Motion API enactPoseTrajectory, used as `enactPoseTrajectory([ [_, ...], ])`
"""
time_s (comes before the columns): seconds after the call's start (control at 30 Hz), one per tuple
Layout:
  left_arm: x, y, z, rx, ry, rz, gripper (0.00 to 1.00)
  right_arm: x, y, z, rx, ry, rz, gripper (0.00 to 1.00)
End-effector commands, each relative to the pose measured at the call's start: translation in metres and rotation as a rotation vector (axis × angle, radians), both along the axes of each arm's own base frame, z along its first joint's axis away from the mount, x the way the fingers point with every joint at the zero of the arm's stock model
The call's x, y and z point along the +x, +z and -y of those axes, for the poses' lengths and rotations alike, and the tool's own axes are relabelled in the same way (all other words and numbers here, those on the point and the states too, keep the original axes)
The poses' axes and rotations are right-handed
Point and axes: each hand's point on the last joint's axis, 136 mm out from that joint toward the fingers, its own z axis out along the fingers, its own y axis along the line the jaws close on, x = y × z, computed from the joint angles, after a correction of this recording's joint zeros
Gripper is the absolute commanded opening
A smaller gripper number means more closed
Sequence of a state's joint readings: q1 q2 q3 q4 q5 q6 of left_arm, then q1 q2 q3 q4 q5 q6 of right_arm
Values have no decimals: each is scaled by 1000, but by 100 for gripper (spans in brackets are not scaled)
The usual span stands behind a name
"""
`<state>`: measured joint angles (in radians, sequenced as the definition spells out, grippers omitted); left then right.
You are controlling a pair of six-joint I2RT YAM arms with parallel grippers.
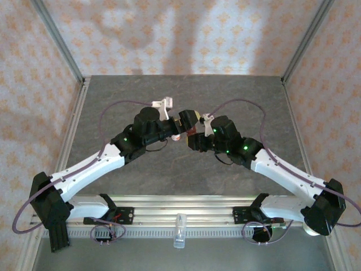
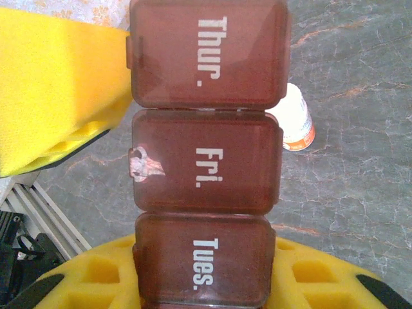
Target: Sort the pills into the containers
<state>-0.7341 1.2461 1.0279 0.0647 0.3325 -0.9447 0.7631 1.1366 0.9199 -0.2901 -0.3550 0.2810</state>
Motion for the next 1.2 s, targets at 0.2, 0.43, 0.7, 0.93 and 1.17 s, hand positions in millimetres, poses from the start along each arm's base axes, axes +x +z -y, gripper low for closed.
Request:
enactPoseTrajectory([
  [0.2, -3, 24, 12, -57, -31, 45, 100, -1, 11, -5, 40, 19, 33, 24],
  [0.43, -4, 25, 17, -65, -40, 47, 100, -2, 11, -4, 38, 18, 31, 24],
  [0.7, -4, 44, 32, -113, -67, 75, 100, -1, 9, -3, 35, 12, 33, 24],
  [0.93, -6, 52, 46, -164, -90, 74, 100, -2, 11, -2, 37, 11, 38, 24],
  [1.17, -3, 48, 34, -121, -26, 79, 100, -3, 8, 3, 34, -9, 41, 24],
])
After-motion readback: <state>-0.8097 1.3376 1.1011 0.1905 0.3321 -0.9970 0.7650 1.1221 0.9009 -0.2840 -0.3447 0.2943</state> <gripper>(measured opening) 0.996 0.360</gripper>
